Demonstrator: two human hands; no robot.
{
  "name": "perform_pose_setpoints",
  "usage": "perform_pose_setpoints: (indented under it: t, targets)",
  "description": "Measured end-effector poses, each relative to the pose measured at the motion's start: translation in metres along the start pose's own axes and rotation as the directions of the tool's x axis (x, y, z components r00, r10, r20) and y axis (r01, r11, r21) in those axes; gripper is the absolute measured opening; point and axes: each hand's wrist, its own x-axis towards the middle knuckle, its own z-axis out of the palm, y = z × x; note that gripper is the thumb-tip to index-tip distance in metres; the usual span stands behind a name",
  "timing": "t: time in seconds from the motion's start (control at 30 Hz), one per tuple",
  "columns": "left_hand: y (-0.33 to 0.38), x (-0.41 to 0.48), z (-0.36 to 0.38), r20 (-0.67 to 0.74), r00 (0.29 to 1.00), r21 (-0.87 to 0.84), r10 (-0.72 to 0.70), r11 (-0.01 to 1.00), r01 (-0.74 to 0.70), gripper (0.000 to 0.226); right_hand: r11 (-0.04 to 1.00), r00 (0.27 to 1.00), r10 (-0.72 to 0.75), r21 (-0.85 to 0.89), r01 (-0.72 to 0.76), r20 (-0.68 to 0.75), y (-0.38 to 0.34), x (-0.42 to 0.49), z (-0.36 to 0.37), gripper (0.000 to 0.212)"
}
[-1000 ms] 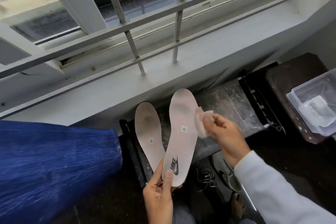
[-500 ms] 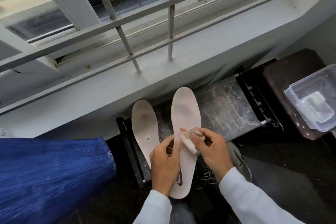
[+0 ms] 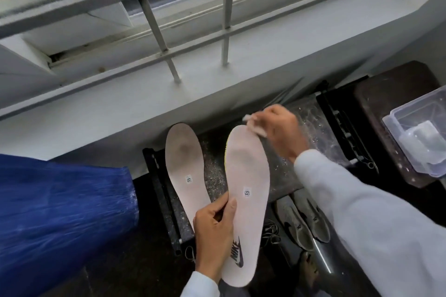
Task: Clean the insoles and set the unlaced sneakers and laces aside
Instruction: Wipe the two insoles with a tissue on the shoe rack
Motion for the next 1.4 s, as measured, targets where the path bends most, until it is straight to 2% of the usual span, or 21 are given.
perform_pose_setpoints:
  t: [0.1, 0.17, 0.2, 0.27, 0.33, 0.37, 0.43, 0.53, 0.6, 0.63, 0.73, 0.8, 0.87, 0.9, 0.93, 1.0, 1.13, 1.2, 1.27, 1.33, 1.4]
  targets:
    - [-0.009, 0.001, -0.002, -0.002, 1.000, -0.020, -0.030, 0.999, 0.030, 0.024, 0.997, 0.938, 0.006, 0.077, 0.022, -0.348, -0.015, 0.007, -0.017, 0.021]
    - [-0.010, 0.002, -0.002, -0.010, 0.999, -0.032, -0.035, 0.999, 0.035, 0.024, 0.986, 0.908, -0.071, 0.106, 0.125, -0.414, -0.037, -0.012, -0.026, 0.025]
    - [-0.009, 0.002, -0.001, -0.013, 0.999, -0.044, -0.034, 0.998, 0.034, 0.024, 0.973, 0.920, -0.150, 0.113, 0.203, -0.362, -0.049, -0.026, -0.027, 0.027]
    - [-0.008, 0.003, 0.000, -0.022, 0.999, -0.061, -0.027, 0.998, 0.026, 0.024, 0.928, 0.931, -0.347, 0.104, 0.358, -0.115, -0.061, -0.053, -0.019, 0.024]
    - [-0.009, 0.004, 0.001, -0.021, 1.000, -0.053, -0.010, 0.999, 0.009, 0.024, 0.881, 0.873, -0.473, 0.058, 0.469, 0.117, -0.054, -0.064, -0.004, 0.018]
    - [-0.009, 0.004, 0.001, -0.026, 1.000, -0.057, -0.003, 0.998, 0.001, 0.024, 0.880, 0.865, -0.474, 0.069, 0.469, 0.165, -0.048, -0.060, 0.003, 0.017]
    - [-0.010, 0.003, 0.001, -0.040, 0.999, -0.071, 0.005, 0.997, -0.008, 0.024, 0.937, 0.931, -0.343, 0.107, 0.331, 0.121, -0.035, -0.037, 0.012, 0.011]
    - [-0.009, 0.001, 0.000, -0.021, 1.000, -0.077, 0.002, 0.997, -0.003, 0.025, 0.964, 0.970, -0.241, -0.108, 0.241, 0.020, -0.013, 0.004, 0.011, 0.026]
    - [-0.006, -0.001, -0.001, -0.002, 1.000, -0.079, 0.009, 0.997, -0.009, 0.024, 0.985, 0.978, -0.125, -0.138, 0.103, -0.169, -0.016, 0.023, -0.004, 0.022]
    - [-0.005, -0.001, -0.001, 0.000, 1.000, -0.077, 0.014, 0.997, -0.014, 0.024, 0.998, 0.964, -0.044, -0.054, 0.031, -0.262, -0.022, 0.027, -0.011, 0.018]
    - [-0.005, 0.002, 0.001, -0.007, 1.000, -0.065, 0.015, 0.998, -0.016, 0.024, 0.977, 0.897, -0.147, 0.079, 0.197, -0.417, -0.056, 0.004, -0.033, 0.021]
    - [-0.004, 0.004, 0.004, -0.025, 1.000, -0.073, 0.002, 0.997, -0.004, 0.023, 0.927, 0.898, -0.303, 0.121, 0.356, -0.318, -0.069, -0.029, -0.032, 0.017]
    - [-0.004, 0.004, 0.006, -0.043, 0.999, -0.081, 0.011, 0.997, -0.015, 0.020, 0.879, 0.886, -0.463, 0.111, 0.463, -0.033, -0.066, -0.061, -0.019, 0.017]
    - [-0.004, 0.004, 0.007, -0.048, 0.998, -0.074, 0.026, 0.997, -0.030, 0.019, 0.847, 0.841, -0.531, 0.089, 0.524, 0.104, -0.057, -0.070, -0.011, 0.023]
    - [-0.005, 0.003, 0.007, -0.046, 0.998, -0.061, 0.042, 0.997, -0.045, 0.019, 0.827, 0.807, -0.561, 0.088, 0.555, 0.182, -0.047, -0.072, -0.004, 0.026]
    - [-0.007, 0.001, 0.008, -0.052, 0.997, -0.064, 0.051, 0.996, -0.054, 0.022, 0.865, 0.844, -0.500, 0.067, 0.497, 0.197, -0.034, -0.060, 0.003, 0.019]
    - [-0.008, -0.006, 0.008, -0.051, 0.998, -0.092, 0.046, 0.994, -0.051, 0.025, 0.923, 0.929, -0.360, -0.114, 0.368, 0.088, -0.008, -0.005, 0.007, 0.026]
    - [-0.011, -0.007, 0.007, -0.045, 0.998, -0.093, 0.043, 0.994, -0.047, 0.024, 0.966, 0.965, -0.241, -0.124, 0.228, -0.106, -0.006, 0.018, -0.003, 0.015]
    - [-0.014, -0.006, 0.007, -0.059, 0.998, -0.101, 0.037, 0.994, -0.043, 0.024, 0.987, 0.934, -0.161, -0.054, 0.152, -0.319, -0.022, 0.023, -0.017, 0.015]
    - [-0.013, -0.003, 0.007, -0.072, 0.997, -0.117, 0.025, 0.993, -0.033, 0.024, 0.978, 0.888, -0.174, 0.034, 0.208, -0.427, -0.046, 0.009, -0.033, 0.016]
    - [-0.011, 0.000, 0.008, -0.085, 0.996, -0.134, 0.017, 0.991, -0.028, 0.024, 0.946, 0.884, -0.280, 0.049, 0.320, -0.374, -0.063, -0.024, -0.035, 0.010]
